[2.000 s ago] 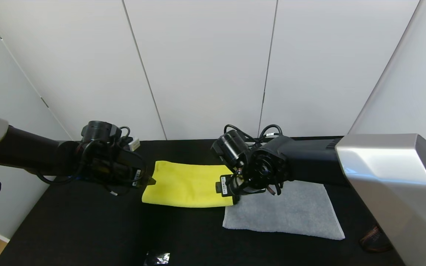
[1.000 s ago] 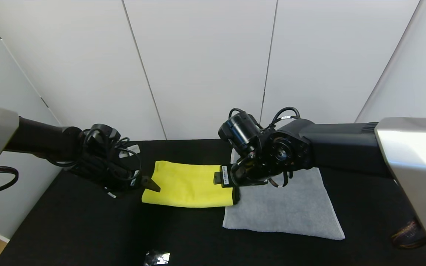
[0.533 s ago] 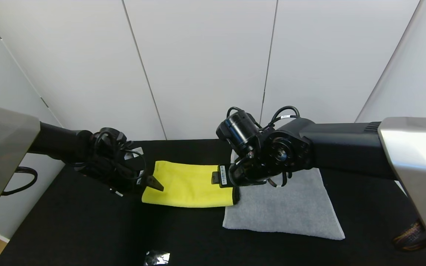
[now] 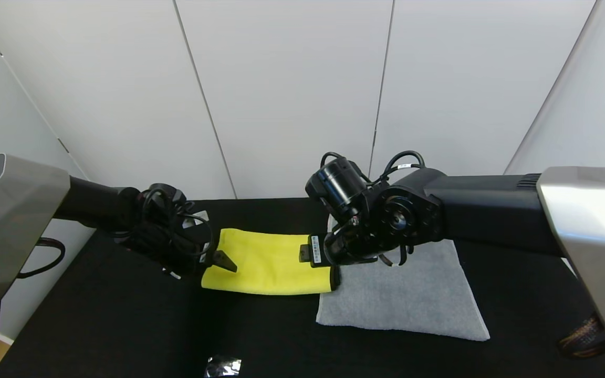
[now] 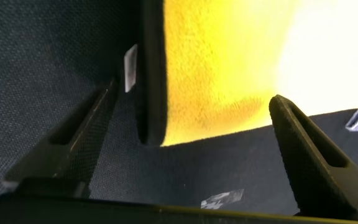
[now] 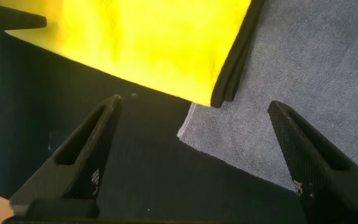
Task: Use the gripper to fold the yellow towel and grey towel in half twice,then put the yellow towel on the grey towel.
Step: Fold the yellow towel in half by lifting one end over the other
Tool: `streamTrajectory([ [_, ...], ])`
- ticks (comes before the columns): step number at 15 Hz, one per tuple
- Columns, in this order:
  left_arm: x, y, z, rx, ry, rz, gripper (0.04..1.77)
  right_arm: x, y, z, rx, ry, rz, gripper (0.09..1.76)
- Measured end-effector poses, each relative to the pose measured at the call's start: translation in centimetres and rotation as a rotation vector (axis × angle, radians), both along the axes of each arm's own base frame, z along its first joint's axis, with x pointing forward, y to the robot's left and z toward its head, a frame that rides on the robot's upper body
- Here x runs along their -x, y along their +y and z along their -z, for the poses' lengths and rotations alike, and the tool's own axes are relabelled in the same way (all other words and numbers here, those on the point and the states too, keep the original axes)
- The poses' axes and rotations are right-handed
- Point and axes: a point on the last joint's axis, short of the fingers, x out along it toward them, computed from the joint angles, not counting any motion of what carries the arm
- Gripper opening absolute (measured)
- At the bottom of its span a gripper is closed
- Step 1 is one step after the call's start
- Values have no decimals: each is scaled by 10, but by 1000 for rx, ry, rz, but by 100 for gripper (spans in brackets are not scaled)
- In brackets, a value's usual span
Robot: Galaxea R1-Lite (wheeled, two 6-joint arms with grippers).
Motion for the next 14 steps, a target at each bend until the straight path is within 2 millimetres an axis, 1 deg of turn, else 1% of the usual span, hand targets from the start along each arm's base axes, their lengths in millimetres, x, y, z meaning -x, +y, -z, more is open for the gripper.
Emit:
streamTrajectory([
  [9, -5, -9, 1, 8, -3, 6, 172, 0, -1, 0, 3, 1, 6, 171],
  [12, -7, -10, 2, 8, -5, 4, 123, 0, -1, 1, 2, 2, 7, 171],
  [14, -8, -9, 2, 7, -8, 7, 97, 0, -1, 0, 2, 2, 7, 171],
])
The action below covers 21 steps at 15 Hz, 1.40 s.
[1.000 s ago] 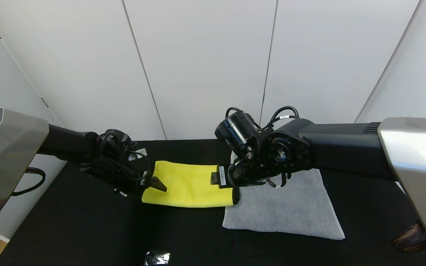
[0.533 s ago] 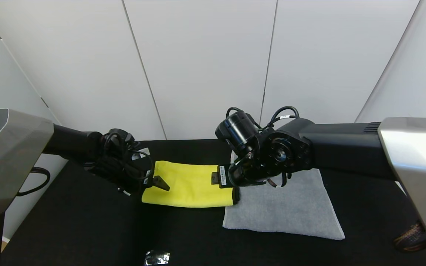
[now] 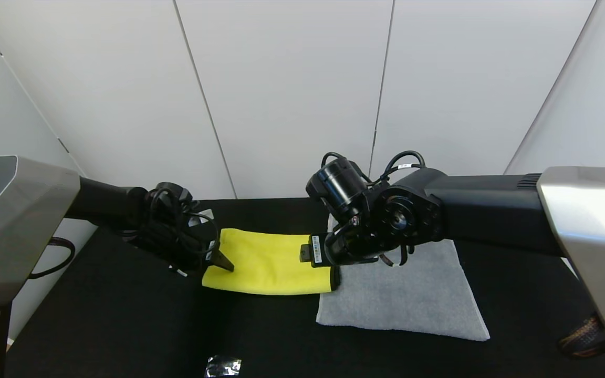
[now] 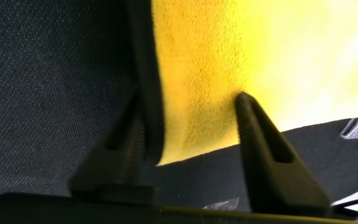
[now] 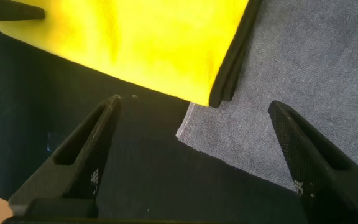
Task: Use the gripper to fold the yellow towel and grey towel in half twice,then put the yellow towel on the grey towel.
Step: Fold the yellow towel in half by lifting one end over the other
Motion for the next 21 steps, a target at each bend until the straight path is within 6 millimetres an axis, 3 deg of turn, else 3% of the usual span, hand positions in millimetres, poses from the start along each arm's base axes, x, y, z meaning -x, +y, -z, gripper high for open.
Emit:
streamTrajectory([
  [2, 0, 0, 0, -2, 0, 0, 77, 0, 0, 0, -1, 0, 1, 171],
  [4, 0, 0, 0, -2, 0, 0, 14, 0, 0, -1, -2, -1, 1, 171],
  [13, 2, 0, -7, -34, -19, 12, 12, 0, -1, -2, -1, -3, 1, 171],
  [21, 10, 25, -31, -299, -110, 22, 12, 2, -3, -7, -6, -8, -1, 171],
])
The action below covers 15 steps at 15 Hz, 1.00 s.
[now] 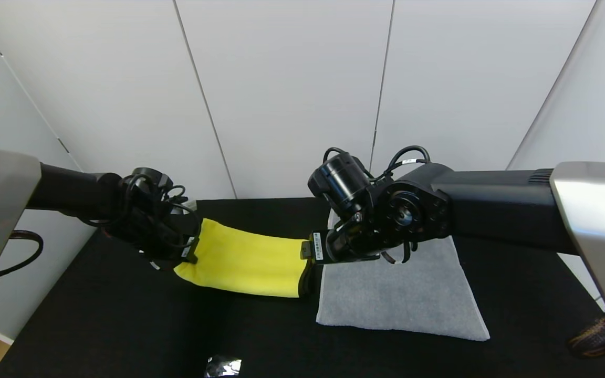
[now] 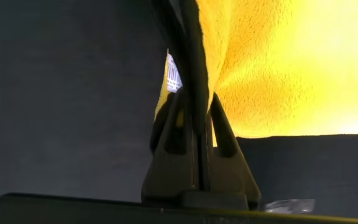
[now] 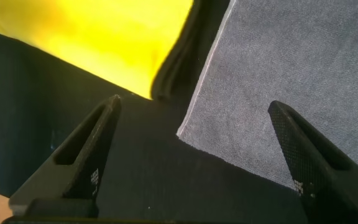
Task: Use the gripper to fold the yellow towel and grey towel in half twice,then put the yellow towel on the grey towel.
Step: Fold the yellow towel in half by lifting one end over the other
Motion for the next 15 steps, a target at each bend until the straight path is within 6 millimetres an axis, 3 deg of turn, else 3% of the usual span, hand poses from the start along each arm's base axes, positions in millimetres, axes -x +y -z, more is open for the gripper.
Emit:
streamTrajectory([
  [4, 5, 21, -13, -74, -20, -26, 12, 0, -3, -1, 5, 3, 5, 171],
  [8, 13, 22, -24, -80, -13, -20, 12, 0, -7, -1, 11, 7, 12, 171],
  [11, 18, 7, -36, -100, -34, 25, 12, 0, -9, -1, 13, 8, 16, 171],
  [15, 26, -27, -55, -100, -82, 102, 12, 0, -13, -4, 10, 7, 23, 171],
])
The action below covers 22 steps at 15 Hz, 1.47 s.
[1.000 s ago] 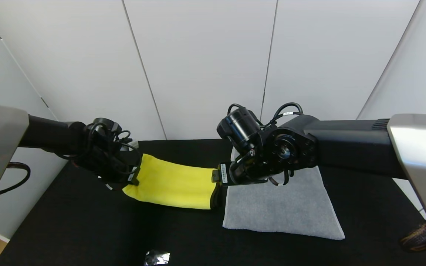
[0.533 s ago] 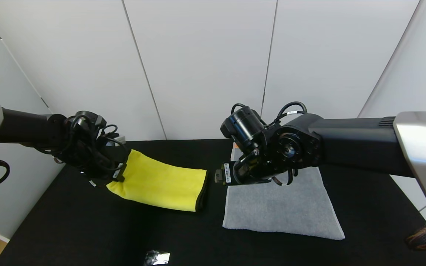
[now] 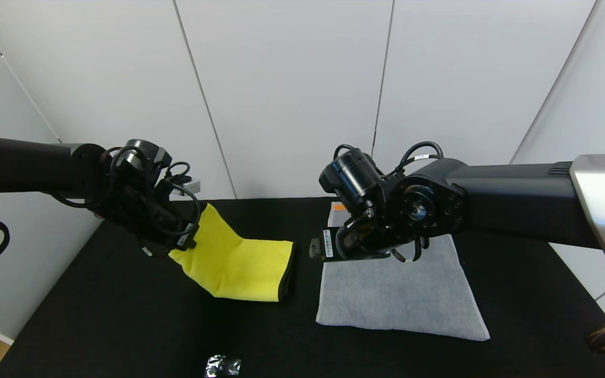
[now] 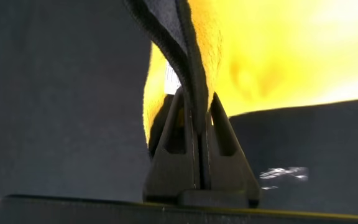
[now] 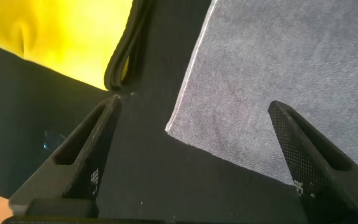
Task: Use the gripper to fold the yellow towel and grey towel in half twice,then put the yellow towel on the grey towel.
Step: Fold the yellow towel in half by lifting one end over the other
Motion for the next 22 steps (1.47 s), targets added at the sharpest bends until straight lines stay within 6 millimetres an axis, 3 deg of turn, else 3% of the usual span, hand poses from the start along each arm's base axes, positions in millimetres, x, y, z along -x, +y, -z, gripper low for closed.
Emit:
streamTrajectory([
  [4, 12, -33, -10, 2, -3, 86, 12, -3, -10, -3, -2, -1, 23, 171],
  [11, 23, -76, -10, 35, 27, 155, 12, -10, -26, -5, -3, 4, 67, 171],
  [22, 8, -121, 35, 95, 116, 122, 12, -12, -34, -7, -2, 4, 83, 171],
])
